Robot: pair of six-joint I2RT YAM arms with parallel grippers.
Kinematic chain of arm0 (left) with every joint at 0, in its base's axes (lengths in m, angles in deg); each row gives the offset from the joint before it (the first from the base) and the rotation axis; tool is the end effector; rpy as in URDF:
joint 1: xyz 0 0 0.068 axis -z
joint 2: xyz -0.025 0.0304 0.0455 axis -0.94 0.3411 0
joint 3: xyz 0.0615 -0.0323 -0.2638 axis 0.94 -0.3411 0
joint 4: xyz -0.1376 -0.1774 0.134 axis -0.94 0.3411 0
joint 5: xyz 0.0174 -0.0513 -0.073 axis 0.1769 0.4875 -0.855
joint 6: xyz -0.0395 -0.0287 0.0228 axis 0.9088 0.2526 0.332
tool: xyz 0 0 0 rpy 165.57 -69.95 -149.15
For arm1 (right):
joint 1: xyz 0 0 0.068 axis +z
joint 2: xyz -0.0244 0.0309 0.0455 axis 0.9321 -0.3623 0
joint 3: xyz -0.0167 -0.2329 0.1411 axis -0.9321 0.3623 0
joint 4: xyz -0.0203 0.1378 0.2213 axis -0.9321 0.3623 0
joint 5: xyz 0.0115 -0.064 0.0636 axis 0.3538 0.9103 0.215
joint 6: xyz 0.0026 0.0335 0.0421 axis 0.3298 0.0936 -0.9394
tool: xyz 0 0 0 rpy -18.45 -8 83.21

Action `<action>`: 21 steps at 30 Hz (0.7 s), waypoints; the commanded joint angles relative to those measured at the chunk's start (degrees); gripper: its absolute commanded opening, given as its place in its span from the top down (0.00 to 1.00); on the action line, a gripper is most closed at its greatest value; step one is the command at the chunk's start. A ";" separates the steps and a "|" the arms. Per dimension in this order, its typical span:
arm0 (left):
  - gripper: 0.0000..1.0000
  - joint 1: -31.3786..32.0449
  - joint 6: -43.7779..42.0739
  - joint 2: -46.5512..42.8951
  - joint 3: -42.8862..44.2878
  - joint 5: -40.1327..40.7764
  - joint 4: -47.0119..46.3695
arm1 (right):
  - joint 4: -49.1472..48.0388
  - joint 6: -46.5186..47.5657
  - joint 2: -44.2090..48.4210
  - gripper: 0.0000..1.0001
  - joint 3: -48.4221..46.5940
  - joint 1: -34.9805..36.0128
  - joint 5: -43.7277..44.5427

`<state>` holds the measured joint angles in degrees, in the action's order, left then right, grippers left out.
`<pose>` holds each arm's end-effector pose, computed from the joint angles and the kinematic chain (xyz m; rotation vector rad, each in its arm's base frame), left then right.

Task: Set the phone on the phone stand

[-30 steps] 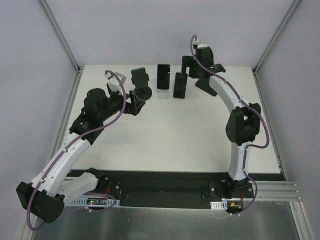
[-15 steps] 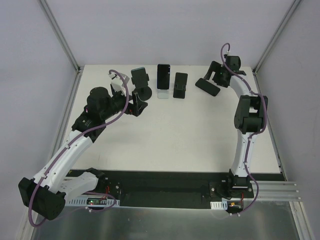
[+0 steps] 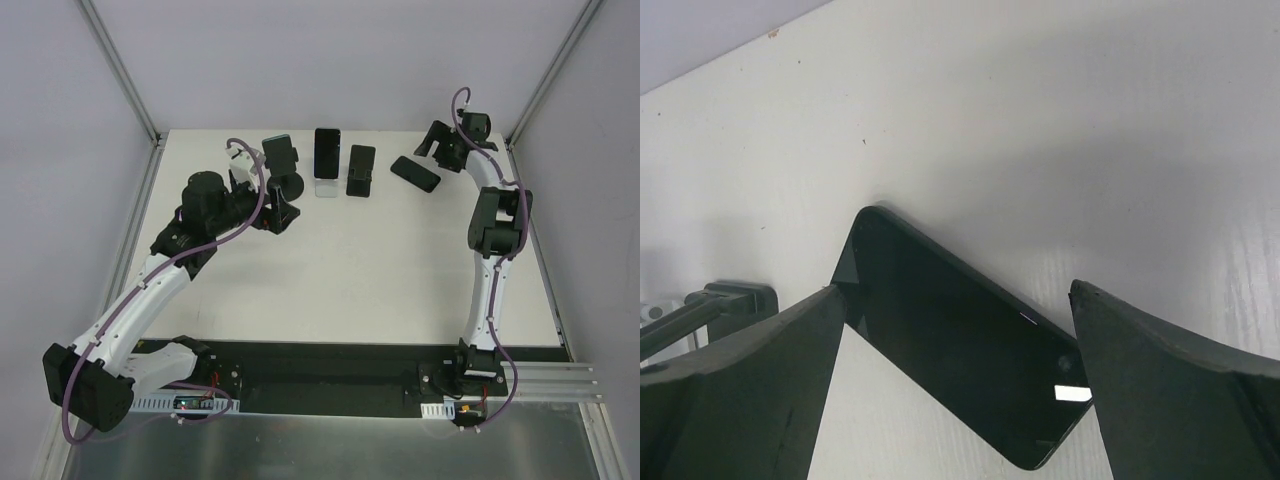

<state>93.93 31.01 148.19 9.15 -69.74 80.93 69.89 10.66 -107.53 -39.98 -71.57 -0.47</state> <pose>0.2188 -0.1098 0.3652 0.4508 1.7140 -0.7416 0.5609 -0.0175 0.1943 -0.0286 2.1718 0.3250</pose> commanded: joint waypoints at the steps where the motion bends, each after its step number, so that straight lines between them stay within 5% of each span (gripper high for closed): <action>1: 0.18 -0.59 0.55 0.50 0.57 -2.07 -1.64 | 1.14 -0.34 -2.35 0.04 -3.28 -0.44 -4.05; 9: 0.18 -0.59 0.47 1.03 0.57 -1.90 -1.64 | 2.20 -4.20 -3.32 0.04 -4.68 -1.14 -12.38; 21: 0.18 -0.59 1.61 0.77 1.01 -3.74 -1.64 | 20.64 -6.84 -2.26 0.04 -9.08 -0.53 -11.17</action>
<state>93.93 31.42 149.52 9.15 -71.29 80.91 81.34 6.94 -111.03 -45.36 -72.33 -9.91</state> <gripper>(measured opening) 0.822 0.965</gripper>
